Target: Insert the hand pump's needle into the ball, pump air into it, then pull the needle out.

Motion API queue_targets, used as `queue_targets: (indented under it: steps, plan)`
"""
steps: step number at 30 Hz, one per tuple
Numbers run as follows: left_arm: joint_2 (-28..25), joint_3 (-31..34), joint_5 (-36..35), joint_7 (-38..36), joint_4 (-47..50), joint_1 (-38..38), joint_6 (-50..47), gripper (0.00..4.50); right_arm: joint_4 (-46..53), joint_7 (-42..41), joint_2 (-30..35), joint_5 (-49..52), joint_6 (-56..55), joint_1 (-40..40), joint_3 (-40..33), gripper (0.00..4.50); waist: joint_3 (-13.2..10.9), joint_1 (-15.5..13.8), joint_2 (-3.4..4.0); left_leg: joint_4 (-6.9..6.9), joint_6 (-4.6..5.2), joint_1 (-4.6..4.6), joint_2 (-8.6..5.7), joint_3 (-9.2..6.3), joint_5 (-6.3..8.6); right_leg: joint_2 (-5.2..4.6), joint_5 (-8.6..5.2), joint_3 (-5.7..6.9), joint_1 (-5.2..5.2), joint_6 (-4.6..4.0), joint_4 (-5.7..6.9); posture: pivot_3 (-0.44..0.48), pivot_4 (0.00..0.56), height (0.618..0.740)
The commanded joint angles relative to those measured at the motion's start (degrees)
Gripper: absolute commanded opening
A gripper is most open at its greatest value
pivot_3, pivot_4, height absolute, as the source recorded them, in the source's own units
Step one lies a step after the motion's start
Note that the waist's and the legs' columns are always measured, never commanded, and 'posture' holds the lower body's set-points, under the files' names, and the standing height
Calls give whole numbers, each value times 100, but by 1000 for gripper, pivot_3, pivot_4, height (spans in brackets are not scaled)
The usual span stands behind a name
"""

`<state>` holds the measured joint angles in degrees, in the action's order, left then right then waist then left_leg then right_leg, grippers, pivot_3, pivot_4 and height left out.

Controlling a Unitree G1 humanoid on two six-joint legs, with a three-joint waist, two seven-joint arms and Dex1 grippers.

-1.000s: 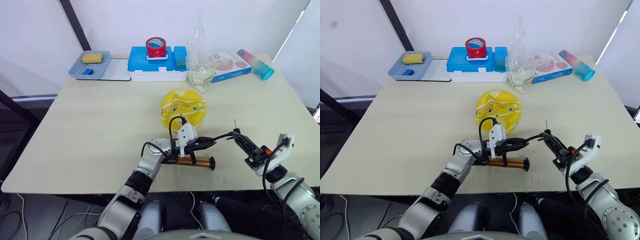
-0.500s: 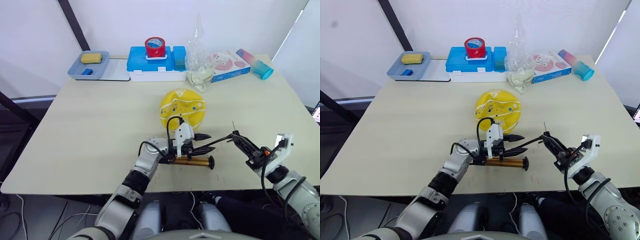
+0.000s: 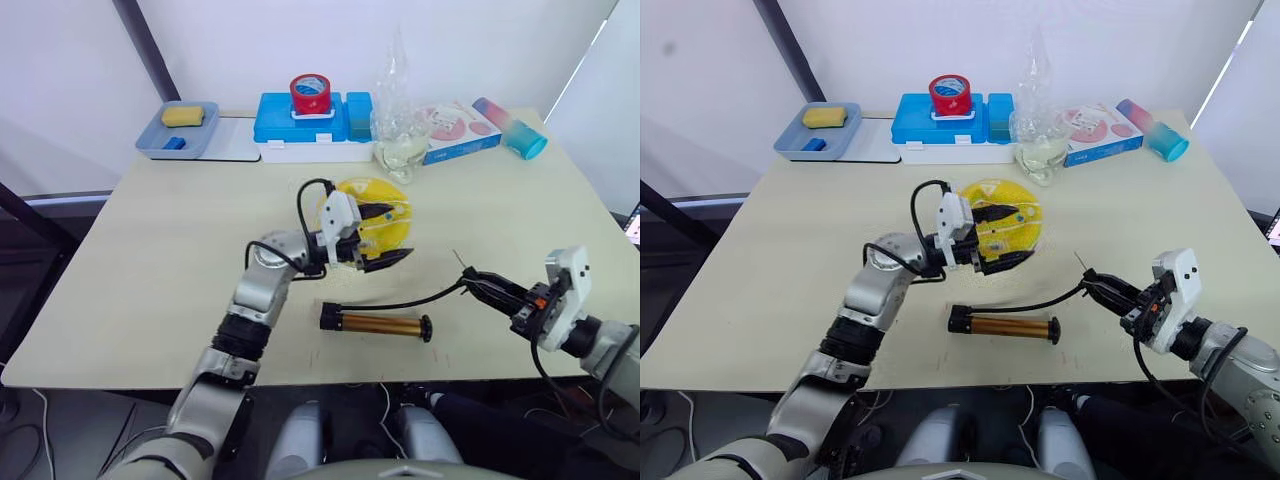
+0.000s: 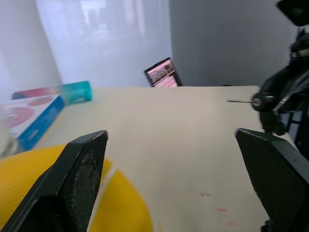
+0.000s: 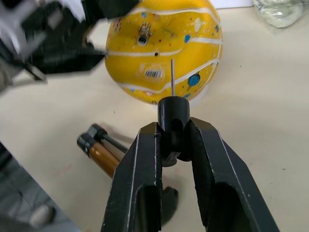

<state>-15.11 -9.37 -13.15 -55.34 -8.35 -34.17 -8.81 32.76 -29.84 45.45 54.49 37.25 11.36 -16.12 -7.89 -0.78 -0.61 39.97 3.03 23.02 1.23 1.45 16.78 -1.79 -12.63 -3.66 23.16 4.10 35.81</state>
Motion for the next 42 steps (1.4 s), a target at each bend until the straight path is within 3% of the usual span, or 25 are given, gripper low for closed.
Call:
queue_targets:
  steps: [1, 7, 15, 31, 34, 40, 42]
  plan:
    - [-221, 257, -88, 281, 418, -288, -506, 4465, 225, -292, 155, -443, -299, -111, -133, 296, -2, -4, -3, 0, 0, 0, 1, 2, 0, -1, 0, 0, 0, 1, 0, 0, 150, 737]
    - [-756, 396, -45, 394, 377, -580, -1199, 4465, 195, -711, 200, -1166, -736, -67, -141, 296, -3, 2, -5, 0, 0, 1, -2, 6, 0, -1, -2, 1, 0, 9, 0, 0, 150, 737]
    - [-1186, 227, 164, 330, -499, -1193, -1692, 4465, 264, -893, 103, -1559, -873, -94, -94, 296, -6, -8, -9, 0, -1, 0, -4, 9, 0, -2, -4, -1, 0, 9, 0, 0, 150, 737]
    - [-836, 151, 528, 725, -1615, -1810, -1875, 4465, 500, -814, -193, -1824, -788, 3, -59, 296, -10, 1, -17, 0, -1, 1, -20, 12, -1, -1, 2, -4, 1, 19, 2, 0, 150, 737]
    - [-740, 200, 502, 840, -1624, -1801, -1905, 3457, 510, -814, -216, -1865, -782, -7, -32, 296, -10, -4, -18, 0, -1, 1, -19, 12, -1, -1, 3, -4, 1, 21, 3, 0, 150, 737]
    - [-617, 292, 443, 1053, -1411, -1593, -2062, 566, 524, -793, -266, -1845, -703, -74, 6, 296, -10, 1, -18, 0, -1, 0, -19, 12, -1, -1, 4, -4, 1, 21, 4, 0, 150, 737]
    - [-609, 326, 454, 1128, -1315, -1519, -2100, 37, 542, -789, -260, -1791, -629, -116, 22, 296, -10, 3, -18, 0, -1, 0, -19, 13, -1, -1, 4, -4, 1, 21, 5, 0, 150, 737]
